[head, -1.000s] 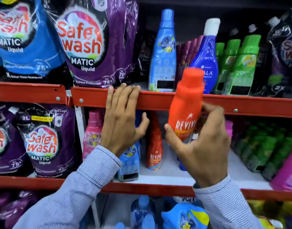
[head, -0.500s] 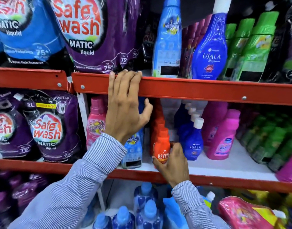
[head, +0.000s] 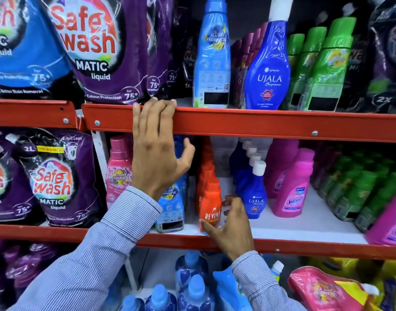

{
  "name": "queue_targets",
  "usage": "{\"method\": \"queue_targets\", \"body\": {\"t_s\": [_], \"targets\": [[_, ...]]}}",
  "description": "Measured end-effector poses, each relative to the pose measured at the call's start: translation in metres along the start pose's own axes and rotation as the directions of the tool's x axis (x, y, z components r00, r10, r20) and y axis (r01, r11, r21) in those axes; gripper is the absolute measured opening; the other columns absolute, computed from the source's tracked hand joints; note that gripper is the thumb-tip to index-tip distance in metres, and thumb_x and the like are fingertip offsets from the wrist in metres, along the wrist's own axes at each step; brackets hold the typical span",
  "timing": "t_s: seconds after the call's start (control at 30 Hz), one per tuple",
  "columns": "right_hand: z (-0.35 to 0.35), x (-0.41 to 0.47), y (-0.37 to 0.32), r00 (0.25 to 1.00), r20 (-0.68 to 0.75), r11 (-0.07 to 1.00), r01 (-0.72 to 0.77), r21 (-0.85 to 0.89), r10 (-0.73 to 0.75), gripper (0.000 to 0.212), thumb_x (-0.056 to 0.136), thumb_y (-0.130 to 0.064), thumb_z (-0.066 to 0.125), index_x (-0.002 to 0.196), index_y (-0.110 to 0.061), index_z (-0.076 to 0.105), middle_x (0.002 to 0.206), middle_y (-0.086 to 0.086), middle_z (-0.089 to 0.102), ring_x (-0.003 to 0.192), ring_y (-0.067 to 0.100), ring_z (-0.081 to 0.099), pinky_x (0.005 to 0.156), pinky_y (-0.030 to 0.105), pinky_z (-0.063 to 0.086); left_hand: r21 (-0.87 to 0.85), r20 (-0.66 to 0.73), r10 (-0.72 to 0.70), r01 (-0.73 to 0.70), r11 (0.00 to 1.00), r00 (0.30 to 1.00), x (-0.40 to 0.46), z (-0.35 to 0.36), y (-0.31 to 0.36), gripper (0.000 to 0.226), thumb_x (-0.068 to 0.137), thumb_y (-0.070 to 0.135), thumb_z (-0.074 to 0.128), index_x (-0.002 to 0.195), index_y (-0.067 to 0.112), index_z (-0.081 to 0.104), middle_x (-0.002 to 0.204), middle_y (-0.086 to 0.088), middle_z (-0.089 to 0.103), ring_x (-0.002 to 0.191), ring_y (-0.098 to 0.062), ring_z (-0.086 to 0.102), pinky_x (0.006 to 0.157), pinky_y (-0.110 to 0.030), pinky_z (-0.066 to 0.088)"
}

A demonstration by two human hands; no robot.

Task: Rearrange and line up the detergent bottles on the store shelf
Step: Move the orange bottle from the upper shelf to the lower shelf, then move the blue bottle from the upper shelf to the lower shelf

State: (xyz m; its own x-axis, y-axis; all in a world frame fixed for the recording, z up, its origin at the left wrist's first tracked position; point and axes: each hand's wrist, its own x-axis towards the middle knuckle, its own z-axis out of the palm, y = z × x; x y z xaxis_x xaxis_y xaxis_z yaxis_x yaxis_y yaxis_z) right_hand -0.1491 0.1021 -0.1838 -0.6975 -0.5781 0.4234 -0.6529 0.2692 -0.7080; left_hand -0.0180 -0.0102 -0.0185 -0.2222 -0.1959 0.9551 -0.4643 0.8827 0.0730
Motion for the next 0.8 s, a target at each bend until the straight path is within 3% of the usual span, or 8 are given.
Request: {"method": "queue_targets", "body": {"t_s": [0.1,0.2,0.33,0.47,0.6,0.8], "targets": [[-0.026,-0.003,-0.006,0.993,-0.093,0.995,0.082,0.055,-0.077,0.081,0.062,-0.056,0.080,0.125,-0.022,0.042,0.117,-0.004,0.054,0.100,0.017,0.059,0.086,0.040,0.054,-0.006,0.005,-0.019,0.019,1.000,1.000,0.000,0.000,0.004,0.067,0.082,0.027,0.064,0.142,-0.001,0.048,0.143,-0.020,0.053,0.145,-0.037,0.039,0.128,-0.056,0.015],[-0.063,0.000,-0.026,0.951,-0.250,0.969,0.216,0.119,-0.181,0.062,0.071,-0.051,0.077,0.119,-0.026,0.048,0.108,-0.009,0.056,0.088,0.011,0.059,0.077,0.036,0.055,-0.030,-0.007,-0.056,0.056,0.998,0.998,0.000,0.001,0.013,0.070,0.082,0.030,0.063,0.143,0.000,0.047,0.146,-0.019,0.051,0.148,-0.037,0.034,0.129,-0.054,0.011],[-0.113,0.016,-0.063,0.854,-0.432,0.912,0.383,0.145,-0.290,0.041,0.077,-0.034,0.075,0.110,-0.022,0.054,0.098,-0.005,0.060,0.083,0.011,0.060,0.070,0.025,0.052,-0.056,-0.010,0.009,-0.009,0.998,1.000,-0.001,0.009,0.036,0.074,0.081,0.030,0.064,0.145,-0.002,0.046,0.150,-0.021,0.050,0.149,-0.038,0.035,0.127,-0.058,0.015],[-0.152,0.043,-0.096,0.719,-0.594,0.869,0.491,0.066,-0.361,0.035,0.079,-0.024,0.074,0.108,-0.011,0.058,0.099,0.002,0.062,0.090,0.019,0.061,0.080,0.034,0.053,-0.069,-0.001,0.097,-0.097,0.993,0.995,0.003,0.020,0.064,0.075,0.081,0.029,0.067,0.146,-0.002,0.045,0.153,-0.020,0.049,0.149,-0.036,0.036,0.128,-0.056,0.017],[-0.175,0.078,-0.123,0.653,-0.661,0.902,0.422,-0.089,-0.370,0.050,0.077,-0.038,0.071,0.113,-0.008,0.055,0.111,0.007,0.060,0.104,0.027,0.054,0.096,0.039,0.045,-0.046,0.024,0.100,-0.099,0.994,0.995,0.007,0.029,0.079,0.075,0.081,0.031,0.066,0.146,0.000,0.047,0.153,-0.018,0.049,0.148,-0.035,0.038,0.127,-0.057,0.016],[-0.175,0.118,-0.143,0.745,-0.608,0.961,0.192,-0.199,-0.275,0.086,0.063,-0.066,0.070,0.124,-0.010,0.045,0.126,0.011,0.052,0.115,0.033,0.049,0.098,0.042,0.040,-0.056,0.017,0.051,-0.050,0.997,0.999,0.012,0.029,0.082,0.061,0.081,0.033,0.060,0.134,0.004,0.059,0.134,-0.014,0.064,0.131,-0.035,0.056,0.125,-0.054,0.022]]}}
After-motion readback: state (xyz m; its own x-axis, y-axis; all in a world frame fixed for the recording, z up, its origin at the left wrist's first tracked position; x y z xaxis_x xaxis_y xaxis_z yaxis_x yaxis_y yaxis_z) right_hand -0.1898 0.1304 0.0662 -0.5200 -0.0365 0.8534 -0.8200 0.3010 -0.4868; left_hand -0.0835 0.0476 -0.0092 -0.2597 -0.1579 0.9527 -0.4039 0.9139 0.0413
